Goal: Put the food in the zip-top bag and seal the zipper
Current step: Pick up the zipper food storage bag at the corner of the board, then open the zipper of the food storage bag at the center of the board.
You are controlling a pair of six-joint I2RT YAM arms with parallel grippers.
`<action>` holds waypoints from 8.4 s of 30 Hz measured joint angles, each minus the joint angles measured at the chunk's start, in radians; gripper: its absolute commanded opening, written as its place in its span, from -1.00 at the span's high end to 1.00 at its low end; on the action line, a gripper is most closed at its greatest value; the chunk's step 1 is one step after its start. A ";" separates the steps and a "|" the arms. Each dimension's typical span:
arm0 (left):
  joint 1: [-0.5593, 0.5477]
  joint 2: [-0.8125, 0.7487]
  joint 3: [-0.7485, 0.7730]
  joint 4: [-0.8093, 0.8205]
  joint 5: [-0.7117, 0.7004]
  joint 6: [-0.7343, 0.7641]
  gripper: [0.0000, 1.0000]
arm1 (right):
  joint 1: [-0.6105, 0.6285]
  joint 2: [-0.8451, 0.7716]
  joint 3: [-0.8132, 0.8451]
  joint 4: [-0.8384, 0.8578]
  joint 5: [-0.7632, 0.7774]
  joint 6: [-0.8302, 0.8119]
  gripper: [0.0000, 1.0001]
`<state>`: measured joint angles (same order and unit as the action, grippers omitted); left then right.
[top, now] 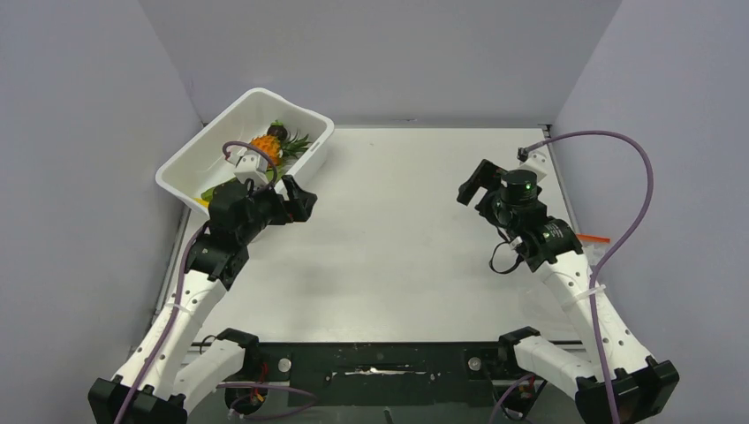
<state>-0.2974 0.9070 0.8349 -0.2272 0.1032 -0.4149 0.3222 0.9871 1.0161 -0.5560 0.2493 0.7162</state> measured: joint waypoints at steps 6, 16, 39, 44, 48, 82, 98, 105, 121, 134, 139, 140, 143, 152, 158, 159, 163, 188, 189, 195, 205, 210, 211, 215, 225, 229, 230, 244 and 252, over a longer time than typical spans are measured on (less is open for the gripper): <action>-0.001 -0.002 -0.013 0.008 0.000 0.000 -0.95 | -0.003 0.028 0.000 -0.013 0.031 0.004 -0.95; -0.003 -0.030 -0.062 0.009 -0.001 0.009 -0.95 | -0.103 0.182 0.041 -0.137 0.118 0.058 -0.56; -0.021 -0.100 -0.094 0.046 0.000 0.034 -0.96 | -0.432 0.517 0.064 -0.177 0.177 0.245 0.09; -0.022 -0.111 -0.094 0.046 0.000 0.037 -0.95 | -0.509 0.614 0.093 -0.162 0.156 0.283 0.07; -0.022 -0.125 -0.103 0.051 0.000 0.041 -0.95 | -0.541 0.675 0.137 -0.163 0.151 0.313 0.05; -0.028 -0.146 -0.113 0.059 0.010 0.061 -0.94 | -0.629 0.902 0.271 -0.315 0.090 0.452 1.00; -0.028 -0.140 -0.113 0.046 -0.017 0.050 -0.95 | -0.409 0.684 0.186 -0.059 -0.153 0.050 1.00; -0.028 -0.129 -0.110 0.045 0.019 -0.022 -0.94 | -0.311 0.581 0.157 0.025 -0.319 -0.107 1.00; -0.030 0.049 -0.079 0.182 0.276 -0.256 -0.89 | 0.081 0.310 0.022 0.276 -0.613 -0.257 1.00; -0.031 0.127 -0.109 0.319 0.360 -0.410 -0.43 | 0.312 0.305 -0.056 0.463 -0.653 -0.275 1.00; -0.035 0.182 -0.108 0.338 0.374 -0.461 -0.36 | 0.362 0.311 -0.056 0.511 -0.655 -0.273 1.00; -0.035 0.187 -0.107 0.337 0.377 -0.466 -0.33 | 0.375 0.315 -0.056 0.517 -0.655 -0.273 1.00; -0.036 0.200 -0.101 0.346 0.385 -0.482 -0.24 | 0.398 0.331 -0.056 0.528 -0.655 -0.272 1.00; -0.036 0.259 -0.100 0.422 0.438 -0.526 0.05 | 0.420 0.374 -0.055 0.551 -0.654 -0.267 1.00; -0.036 0.301 -0.100 0.441 0.452 -0.525 0.48 | 0.427 0.396 -0.050 0.556 -0.654 -0.267 1.00; -0.036 0.305 -0.100 0.442 0.453 -0.525 0.59 | 0.429 0.399 -0.050 0.556 -0.654 -0.267 1.00; -0.036 0.307 -0.100 0.441 0.452 -0.516 0.98 | 0.431 0.402 -0.050 0.556 -0.654 -0.267 1.00; -0.036 0.307 -0.102 0.433 0.464 -0.464 1.00 | 0.431 0.402 0.063 0.436 -0.454 -0.151 0.17; -0.036 0.306 -0.102 0.433 0.466 -0.464 1.00 | 0.432 0.402 0.069 0.436 -0.454 -0.146 0.17; -0.036 0.298 -0.104 0.433 0.476 -0.464 1.00 | 0.432 0.441 0.106 0.430 -0.452 -0.118 0.13; -0.037 0.288 -0.104 0.433 0.484 -0.463 1.00 | 0.440 0.502 0.143 0.394 -0.451 -0.087 0.23; -0.037 0.275 -0.104 0.432 0.485 -0.463 1.00 | 0.448 0.521 0.179 0.363 -0.442 -0.078 0.29; -0.037 0.272 -0.104 0.431 0.485 -0.463 1.00 | 0.452 0.524 0.184 0.357 -0.435 -0.077 0.34; -0.037 0.265 -0.105 0.425 0.485 -0.460 1.00 | 0.467 0.534 0.199 0.330 -0.398 -0.072 0.65; -0.039 0.251 -0.092 0.282 0.431 -0.389 1.00 | 0.476 0.521 0.200 0.208 -0.183 -0.073 1.00; -0.040 0.249 -0.066 0.188 0.379 -0.349 1.00 | 0.476 0.483 0.200 0.169 -0.098 -0.074 1.00; -0.040 0.248 -0.058 0.166 0.362 -0.339 1.00 | 0.476 0.474 0.200 0.161 -0.081 -0.074 1.00; -0.040 0.236 -0.009 0.051 0.301 -0.288 1.00 | 0.476 0.395 0.246 0.060 0.161 -0.107 1.00; -0.040 0.233 -0.015 0.086 0.352 -0.283 0.31 | 0.476 0.366 0.274 0.050 0.156 -0.166 1.00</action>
<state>-0.3374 1.1400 0.8200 -0.1413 0.4553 -0.6983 0.7982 1.3529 1.2903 -0.5060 0.4057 0.5499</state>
